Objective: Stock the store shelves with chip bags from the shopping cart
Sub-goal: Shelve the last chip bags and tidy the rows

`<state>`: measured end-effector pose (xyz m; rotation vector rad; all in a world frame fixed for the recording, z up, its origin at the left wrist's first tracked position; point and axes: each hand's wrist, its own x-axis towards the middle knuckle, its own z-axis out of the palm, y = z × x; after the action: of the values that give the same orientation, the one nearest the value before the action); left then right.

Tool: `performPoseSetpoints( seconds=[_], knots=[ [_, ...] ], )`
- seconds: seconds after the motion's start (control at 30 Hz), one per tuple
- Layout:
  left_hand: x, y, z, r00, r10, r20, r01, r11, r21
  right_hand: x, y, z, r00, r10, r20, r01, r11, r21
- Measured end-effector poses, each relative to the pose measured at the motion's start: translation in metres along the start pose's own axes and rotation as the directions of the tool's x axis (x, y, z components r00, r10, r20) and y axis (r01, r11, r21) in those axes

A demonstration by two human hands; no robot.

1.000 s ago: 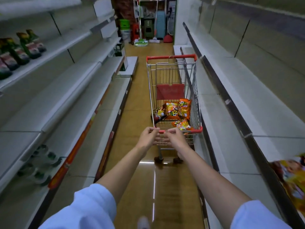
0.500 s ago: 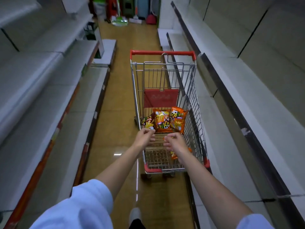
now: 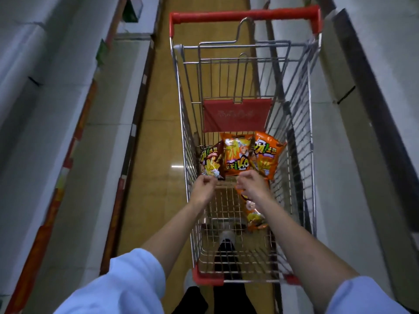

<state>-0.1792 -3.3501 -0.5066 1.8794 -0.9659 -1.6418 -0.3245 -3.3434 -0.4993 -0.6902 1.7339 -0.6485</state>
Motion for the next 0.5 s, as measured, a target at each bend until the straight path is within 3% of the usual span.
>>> performPoseSetpoints(
  seconds=[0.37,0.5],
  knots=[
    [0.174,0.01,0.035,0.963,-0.217,-0.159,0.244,0.953,0.177,0.185,-0.012,0.008,0.983,0.075,0.165,-0.028,0.964,-0.266],
    [0.216,-0.005,0.037,0.941,-0.267,-0.208,0.318,0.906,0.28,0.229,-0.011,0.005,0.986,-0.02,0.167,0.098,0.875,-0.474]
  ],
)
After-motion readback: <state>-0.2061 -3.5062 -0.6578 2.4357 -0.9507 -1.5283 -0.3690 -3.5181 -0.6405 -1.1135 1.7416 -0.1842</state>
